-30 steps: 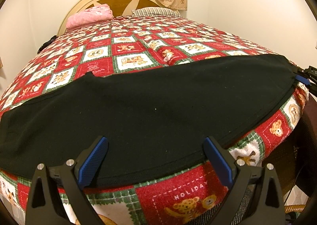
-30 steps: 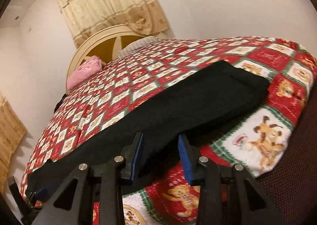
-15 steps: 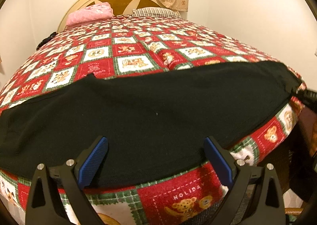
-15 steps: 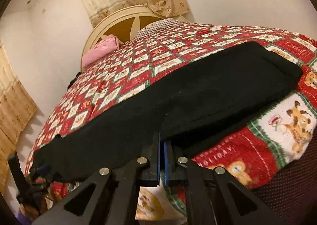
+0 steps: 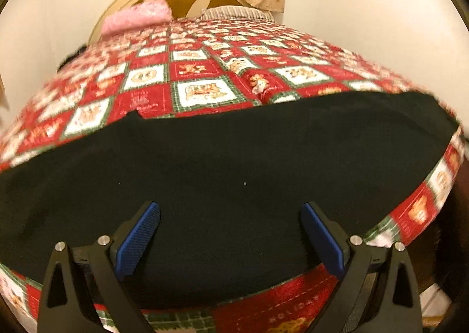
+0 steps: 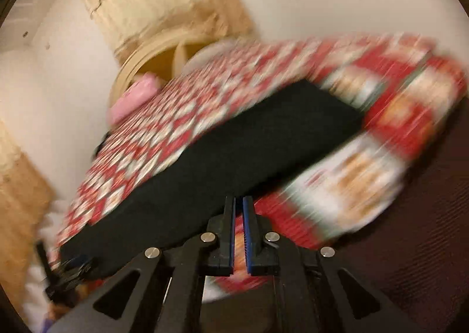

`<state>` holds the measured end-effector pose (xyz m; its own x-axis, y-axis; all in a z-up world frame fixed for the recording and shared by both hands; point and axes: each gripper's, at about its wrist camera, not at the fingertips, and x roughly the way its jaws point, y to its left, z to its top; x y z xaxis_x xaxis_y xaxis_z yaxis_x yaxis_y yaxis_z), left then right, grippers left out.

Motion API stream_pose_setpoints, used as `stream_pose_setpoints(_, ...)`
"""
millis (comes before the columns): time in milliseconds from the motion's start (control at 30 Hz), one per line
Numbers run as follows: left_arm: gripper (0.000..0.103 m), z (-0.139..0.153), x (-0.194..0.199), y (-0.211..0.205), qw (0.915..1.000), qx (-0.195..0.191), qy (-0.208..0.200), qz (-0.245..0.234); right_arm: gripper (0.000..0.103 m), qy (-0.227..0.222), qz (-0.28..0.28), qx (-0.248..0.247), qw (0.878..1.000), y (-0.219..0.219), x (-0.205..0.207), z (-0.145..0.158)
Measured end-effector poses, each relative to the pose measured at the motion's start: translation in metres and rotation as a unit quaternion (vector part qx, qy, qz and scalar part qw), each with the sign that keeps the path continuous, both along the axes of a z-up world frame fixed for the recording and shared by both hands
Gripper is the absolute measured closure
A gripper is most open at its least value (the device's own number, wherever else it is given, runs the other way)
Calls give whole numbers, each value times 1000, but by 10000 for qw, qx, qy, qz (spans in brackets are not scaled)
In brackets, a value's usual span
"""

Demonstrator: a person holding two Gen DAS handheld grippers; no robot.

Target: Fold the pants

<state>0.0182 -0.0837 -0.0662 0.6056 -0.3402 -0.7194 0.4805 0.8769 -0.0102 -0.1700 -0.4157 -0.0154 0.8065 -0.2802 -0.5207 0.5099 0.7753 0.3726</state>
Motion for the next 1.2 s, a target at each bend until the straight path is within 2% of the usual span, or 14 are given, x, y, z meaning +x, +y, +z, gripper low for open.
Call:
stream_pose_setpoints(167,3,-1,-4,-2,9999,134,-62,40,98,264,-233,-716,9968,-35,46,22)
stream_pose_setpoints(300,3,-2,-6,0,9998,151,-89,41,98,993,-47,-291,9946,-79,94,-8)
stream_pose_setpoints(367,3,-2,-7,0,9998,153,-115,34,98,766,53,-219,9968,-92,96,-13)
stream_pose_setpoints(467,3,-2,-6,0,9998,151,-103,24,98,491,-273,-127,9983,-103,82,2)
stream_pose_setpoints(533,3,-2,-6,1,9999,109,-103,18,96,-160,-352,-139,9992,-100,57,16)
stream_pose_setpoints(567,3,-2,-7,2,9999,83,-107,18,91,-337,-460,-146,9983,-99,41,20)
stream_pose_setpoints(633,3,-2,-7,2,9999,51,-119,28,33,-482,-681,-178,9964,-95,21,21)
stream_pose_setpoints(667,3,-2,-7,2,9999,33,-120,40,23,-599,-802,-247,9947,-92,12,20)
stream_pose_setpoints(700,3,-1,-8,3,9999,7,-112,54,20,-679,-943,-383,9925,-88,2,18)
stream_pose_setpoints(933,3,16,-9,19,9988,-415,-85,263,20,32,-938,-383,9949,-81,11,-24)
stream_pose_setpoints(1033,3,20,-7,28,9982,-445,-108,394,22,286,-924,-685,9930,-68,16,-22)
stream_pose_setpoints(1067,3,20,-7,30,9980,-455,-94,423,25,431,-891,-780,9920,-65,20,-22)
stream_pose_setpoints(1133,3,20,-5,35,9976,-489,-61,492,51,777,-928,-1057,9870,-61,28,-23)
stream_pose_setpoints(1200,3,21,-4,39,9971,-517,-85,551,64,838,-841,-1151,9862,-61,30,-24)
